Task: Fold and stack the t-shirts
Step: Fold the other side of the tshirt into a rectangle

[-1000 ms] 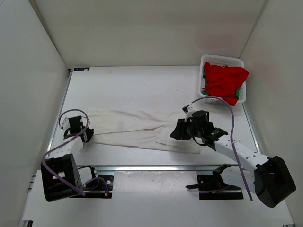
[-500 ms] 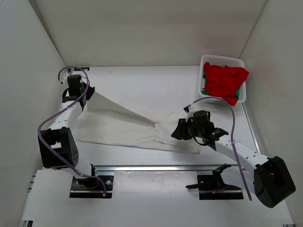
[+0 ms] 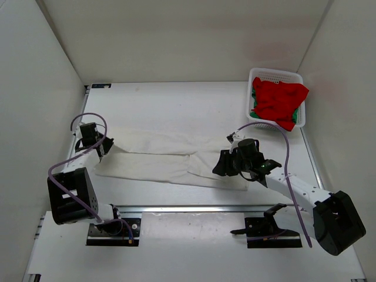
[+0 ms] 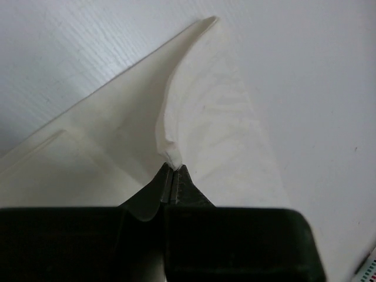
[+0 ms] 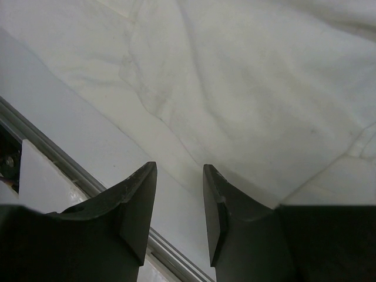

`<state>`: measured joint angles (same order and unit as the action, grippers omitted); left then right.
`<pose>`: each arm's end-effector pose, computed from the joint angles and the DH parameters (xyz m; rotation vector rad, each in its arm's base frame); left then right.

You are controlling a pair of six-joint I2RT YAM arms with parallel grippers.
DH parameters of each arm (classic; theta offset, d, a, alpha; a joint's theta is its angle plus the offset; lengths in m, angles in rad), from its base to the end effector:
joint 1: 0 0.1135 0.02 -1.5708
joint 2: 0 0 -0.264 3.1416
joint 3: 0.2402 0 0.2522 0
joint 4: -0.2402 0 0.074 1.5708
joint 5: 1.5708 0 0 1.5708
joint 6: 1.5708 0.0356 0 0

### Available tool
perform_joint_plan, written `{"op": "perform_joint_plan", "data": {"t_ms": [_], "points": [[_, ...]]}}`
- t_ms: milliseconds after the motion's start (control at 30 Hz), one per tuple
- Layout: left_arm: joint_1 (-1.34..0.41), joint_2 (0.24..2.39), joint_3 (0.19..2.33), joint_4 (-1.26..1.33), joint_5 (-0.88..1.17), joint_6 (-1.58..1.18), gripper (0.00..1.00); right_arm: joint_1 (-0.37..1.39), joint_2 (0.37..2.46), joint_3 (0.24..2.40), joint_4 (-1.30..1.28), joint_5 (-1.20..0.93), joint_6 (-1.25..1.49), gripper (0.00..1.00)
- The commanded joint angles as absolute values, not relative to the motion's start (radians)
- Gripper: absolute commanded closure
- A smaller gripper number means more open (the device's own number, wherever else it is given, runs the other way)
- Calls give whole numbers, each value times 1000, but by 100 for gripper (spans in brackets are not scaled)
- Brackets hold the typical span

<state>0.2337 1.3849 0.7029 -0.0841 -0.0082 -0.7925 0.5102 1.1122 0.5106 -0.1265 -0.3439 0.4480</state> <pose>0.2705 0.0647 0.1891 -1.1583 2.0475 -0.2668 0.1855 0.1176 0.1895 -0.2617 2.3969 0.8671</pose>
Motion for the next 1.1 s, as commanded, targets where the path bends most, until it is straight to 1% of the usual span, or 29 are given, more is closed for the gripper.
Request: {"op": "perform_joint_plan", "data": {"t_ms": [0, 67, 133, 233, 300, 367, 400, 500, 533, 567, 600, 633, 700, 733, 767, 833, 900, 967, 1000, 1067], "points": [[238, 1374, 681, -12, 6, -784, 96, 502, 1085, 493, -120, -331, 446, 64], [238, 1384, 664, -12, 2, -779, 97, 483, 1063, 488, -123, -334, 456, 64], [235, 1384, 646, -9, -43, -778, 95, 482, 1055, 491, -143, -328, 460, 64], [241, 1355, 591, -18, -75, -785, 96, 454, 1045, 495, -184, -281, 469, 63], [248, 1350, 571, -46, -113, -795, 95, 422, 1029, 482, -201, -270, 483, 64], [267, 1356, 558, -51, -135, -802, 93, 385, 997, 447, -199, -284, 498, 64], [279, 1370, 561, -55, -132, -805, 89, 355, 983, 437, -198, -302, 497, 64], [293, 1431, 610, -110, -138, -810, 75, 324, 954, 423, -216, -288, 508, 65], [296, 1440, 618, -135, -130, -810, 66, 324, 945, 422, -215, -294, 509, 65], [301, 1437, 624, -146, -126, -818, 63, 313, 945, 414, -221, -301, 512, 66], [311, 1415, 615, -147, -126, -831, 53, 313, 949, 414, -216, -308, 517, 66], [328, 1372, 611, -128, -117, -836, 38, 316, 951, 413, -215, -311, 520, 65], [322, 1294, 603, -100, -139, -832, 23, 319, 962, 391, -204, -324, 532, 63], [283, 1245, 612, -72, -150, -812, 21, 333, 963, 384, -195, -330, 543, 63], [256, 1224, 627, -63, -158, -781, 23, 336, 974, 377, -184, -331, 546, 62], [116, 1195, 693, -87, -179, -732, 33, 354, 992, 371, -163, -328, 571, 62], [-21, 1193, 690, -81, -173, -738, 37, 367, 1011, 357, -141, -319, 591, 61], [-212, 1193, 661, -28, -158, -745, 44, 374, 1029, 347, -107, -337, 606, 64], [-257, 1196, 637, -17, -158, -761, 45, 379, 1040, 347, -94, -348, 621, 66], [-418, 1242, 600, 37, -140, -793, 46, 380, 1052, 333, -80, -347, 638, 71]]}}
